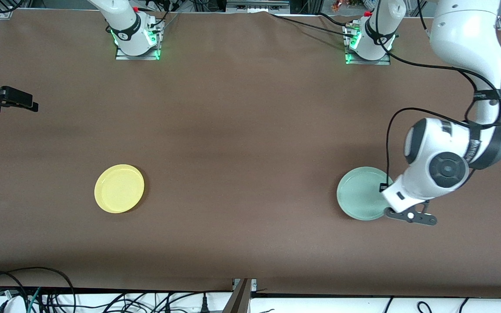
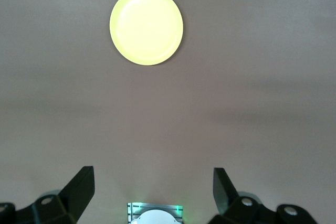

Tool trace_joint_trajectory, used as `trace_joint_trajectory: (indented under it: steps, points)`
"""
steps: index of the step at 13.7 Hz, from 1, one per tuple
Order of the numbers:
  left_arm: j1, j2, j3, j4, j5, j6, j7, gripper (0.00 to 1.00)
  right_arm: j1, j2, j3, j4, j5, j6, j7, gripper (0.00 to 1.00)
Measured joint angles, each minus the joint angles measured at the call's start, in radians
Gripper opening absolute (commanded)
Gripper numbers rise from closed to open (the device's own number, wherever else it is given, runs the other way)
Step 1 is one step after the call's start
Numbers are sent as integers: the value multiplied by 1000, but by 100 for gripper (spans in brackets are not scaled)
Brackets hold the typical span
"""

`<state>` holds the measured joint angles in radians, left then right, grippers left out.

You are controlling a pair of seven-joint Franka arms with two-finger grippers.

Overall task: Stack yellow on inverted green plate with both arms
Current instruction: 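Lift the green plate on edge and carry it toward the yellow plate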

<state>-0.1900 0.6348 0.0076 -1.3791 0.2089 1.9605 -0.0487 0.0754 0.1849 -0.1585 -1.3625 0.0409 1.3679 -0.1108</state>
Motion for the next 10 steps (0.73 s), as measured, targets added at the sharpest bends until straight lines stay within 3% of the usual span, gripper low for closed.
trace_joint_trajectory:
  steps: [10]
  points:
    - [-290, 27, 9, 63, 390, -54, -270, 0, 0, 0, 0, 0, 0, 0, 0, 100]
